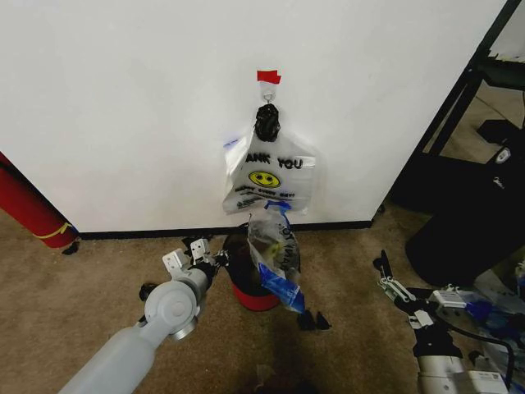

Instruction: Pick up the garbage bag from the wall and place it over the trash bin.

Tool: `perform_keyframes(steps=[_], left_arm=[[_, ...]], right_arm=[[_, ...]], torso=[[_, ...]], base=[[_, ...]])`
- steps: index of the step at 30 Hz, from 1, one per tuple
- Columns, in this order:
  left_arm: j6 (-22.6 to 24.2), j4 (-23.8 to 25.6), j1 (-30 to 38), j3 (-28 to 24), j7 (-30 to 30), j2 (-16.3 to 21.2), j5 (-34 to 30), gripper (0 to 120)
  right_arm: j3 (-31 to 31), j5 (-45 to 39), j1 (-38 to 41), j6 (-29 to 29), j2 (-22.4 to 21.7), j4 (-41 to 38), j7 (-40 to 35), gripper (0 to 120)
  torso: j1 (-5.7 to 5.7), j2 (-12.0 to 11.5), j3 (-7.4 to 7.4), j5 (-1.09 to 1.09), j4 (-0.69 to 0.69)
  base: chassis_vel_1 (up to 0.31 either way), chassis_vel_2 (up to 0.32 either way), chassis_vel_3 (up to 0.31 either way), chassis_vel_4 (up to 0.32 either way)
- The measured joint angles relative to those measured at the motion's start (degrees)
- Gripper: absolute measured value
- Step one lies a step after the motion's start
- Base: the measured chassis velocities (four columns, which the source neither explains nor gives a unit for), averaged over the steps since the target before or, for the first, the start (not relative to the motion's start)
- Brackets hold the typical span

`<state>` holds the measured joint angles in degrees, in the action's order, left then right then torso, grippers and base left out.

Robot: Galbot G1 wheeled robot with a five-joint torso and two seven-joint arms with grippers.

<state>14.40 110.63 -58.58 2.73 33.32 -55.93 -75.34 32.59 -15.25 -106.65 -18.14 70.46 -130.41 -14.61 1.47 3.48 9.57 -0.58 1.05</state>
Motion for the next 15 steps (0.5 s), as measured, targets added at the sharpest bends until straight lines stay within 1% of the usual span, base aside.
perform_keyframes(steps=[3, 6, 7, 9, 10, 11, 14, 15], left_arm=[[0.68, 0.32, -1.11, -0.12, -0.68, 0.10, 1.19, 4], [1.77, 1.35, -1.71, 0.16, -1.11, 0.01, 1.78, 15], [1.91, 1.53, -1.75, 0.21, -1.10, -0.01, 1.91, 16], [2.27, 2.10, -1.77, 0.27, -1.06, 0.01, 2.24, 25], [2.52, 2.60, -1.79, 0.30, -0.96, 0.15, 2.46, 31], [2.52, 2.60, -1.79, 0.30, -0.96, 0.15, 2.46, 31], [3.00, 3.46, -1.96, 0.41, -0.59, 0.55, 2.99, 43], [3.04, 3.50, -1.98, 0.42, -0.57, 0.59, 3.08, 45]], right_arm=[[-0.02, 0.01, 0.05, 0.12, 0.00, 0.07, -0.13, 100], [-0.03, -0.08, 0.13, 0.59, -0.20, -0.01, -0.63, 100], [-0.05, -0.12, 0.15, 0.73, -0.29, -0.07, -0.74, 100], [-0.08, -0.28, 0.21, 1.01, -0.55, -0.22, -0.97, 100], [-0.08, -0.36, 0.26, 1.18, -0.76, -0.34, -1.03, 100], [-0.08, -0.36, 0.26, 1.18, -0.76, -0.34, -1.03, 100], [-0.09, -0.53, 0.27, 1.45, -1.19, -0.62, -1.19, 100], [-0.09, -0.53, 0.27, 1.46, -1.21, -0.63, -1.19, 100]], torso=[[0.00, 0.00, 0.00, 0.00, -0.02], [0.00, 0.00, 0.00, 0.00, -0.01], [0.00, 0.00, 0.00, 0.00, -0.01], [0.00, 0.00, 0.00, 0.00, -0.01], [0.00, 0.00, 0.00, 0.00, -0.01], [0.00, 0.00, 0.00, 0.00, -0.01], [0.00, 0.00, 0.00, 0.00, -0.01], [0.00, 0.00, 0.00, 0.00, -0.01]], base=[[0.000, 0.000, 0.000, 0.000], [0.000, 0.000, 0.000, 0.000], [0.000, 0.000, 0.000, 0.000], [0.000, 0.000, 0.000, 0.000], [0.000, 0.000, 0.000, 0.000], [0.000, 0.000, 0.000, 0.000], [0.000, 0.000, 0.000, 0.000], [0.000, 0.000, 0.000, 0.000]])
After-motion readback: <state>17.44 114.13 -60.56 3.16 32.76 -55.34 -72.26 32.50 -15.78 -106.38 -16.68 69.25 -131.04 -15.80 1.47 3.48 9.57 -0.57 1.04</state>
